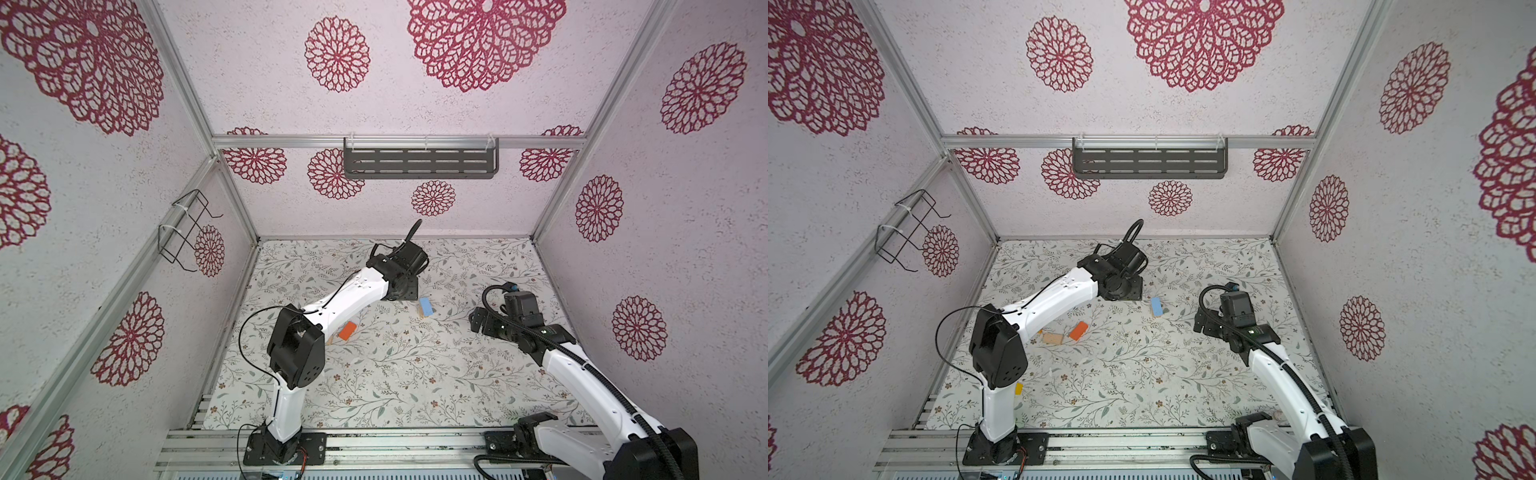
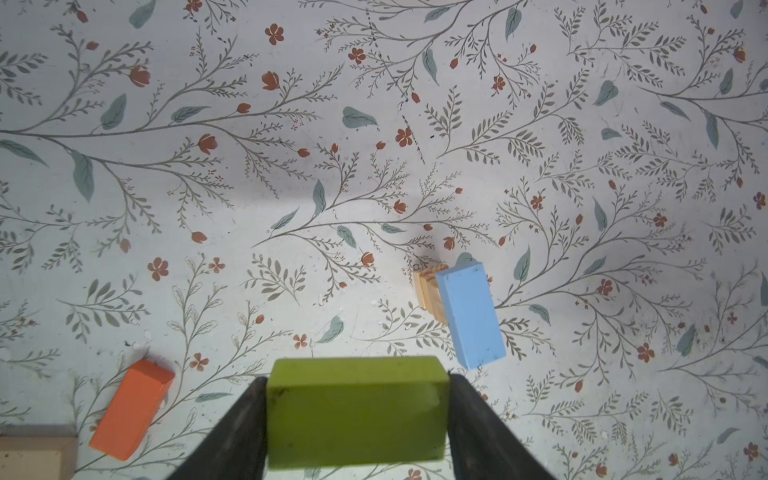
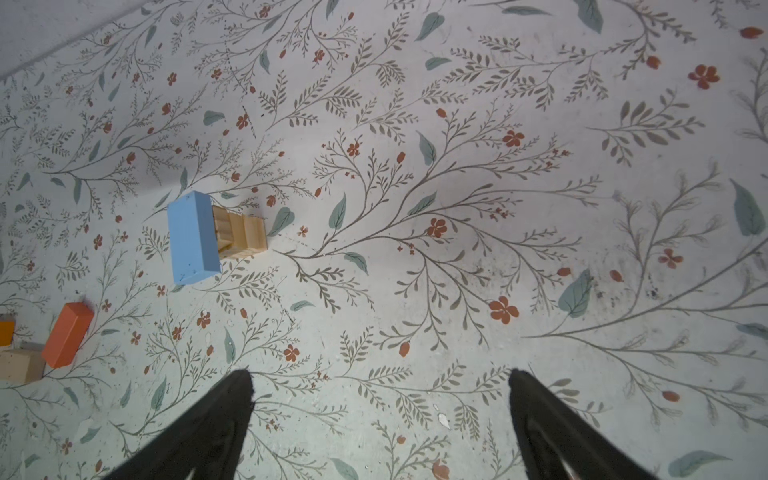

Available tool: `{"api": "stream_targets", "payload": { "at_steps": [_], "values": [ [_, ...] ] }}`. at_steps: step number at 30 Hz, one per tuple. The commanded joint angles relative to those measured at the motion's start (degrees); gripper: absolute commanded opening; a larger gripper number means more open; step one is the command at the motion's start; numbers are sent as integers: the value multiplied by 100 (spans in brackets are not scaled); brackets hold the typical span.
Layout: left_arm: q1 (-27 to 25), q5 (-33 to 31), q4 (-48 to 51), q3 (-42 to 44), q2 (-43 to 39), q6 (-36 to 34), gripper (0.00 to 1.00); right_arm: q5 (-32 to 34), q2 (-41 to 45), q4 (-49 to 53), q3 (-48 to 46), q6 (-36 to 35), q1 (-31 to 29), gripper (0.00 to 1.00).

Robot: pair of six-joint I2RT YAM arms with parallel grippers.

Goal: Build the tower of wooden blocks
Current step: 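Lift the lime green block and carry it over the light blue block, then lower the lime green block onto the top of the light blue block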

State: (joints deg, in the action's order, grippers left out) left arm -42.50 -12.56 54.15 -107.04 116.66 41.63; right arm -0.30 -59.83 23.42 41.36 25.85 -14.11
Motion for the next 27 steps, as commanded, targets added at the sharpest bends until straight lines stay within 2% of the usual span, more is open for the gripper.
{"api": "stream_targets", "payload": {
  "at_steps": [1, 13, 27],
  "values": [
    [-47, 33, 297, -388, 352, 178, 65, -21, 181, -267, -79, 197, 146, 99],
    [-218, 247, 430, -1407, 1014, 407, 64, -259, 178, -582, -357, 366, 484, 99],
    [-469, 140, 242, -1796, 1466, 828, 63, -360, 218, -617, -437, 350, 550, 99]
  ]
}}
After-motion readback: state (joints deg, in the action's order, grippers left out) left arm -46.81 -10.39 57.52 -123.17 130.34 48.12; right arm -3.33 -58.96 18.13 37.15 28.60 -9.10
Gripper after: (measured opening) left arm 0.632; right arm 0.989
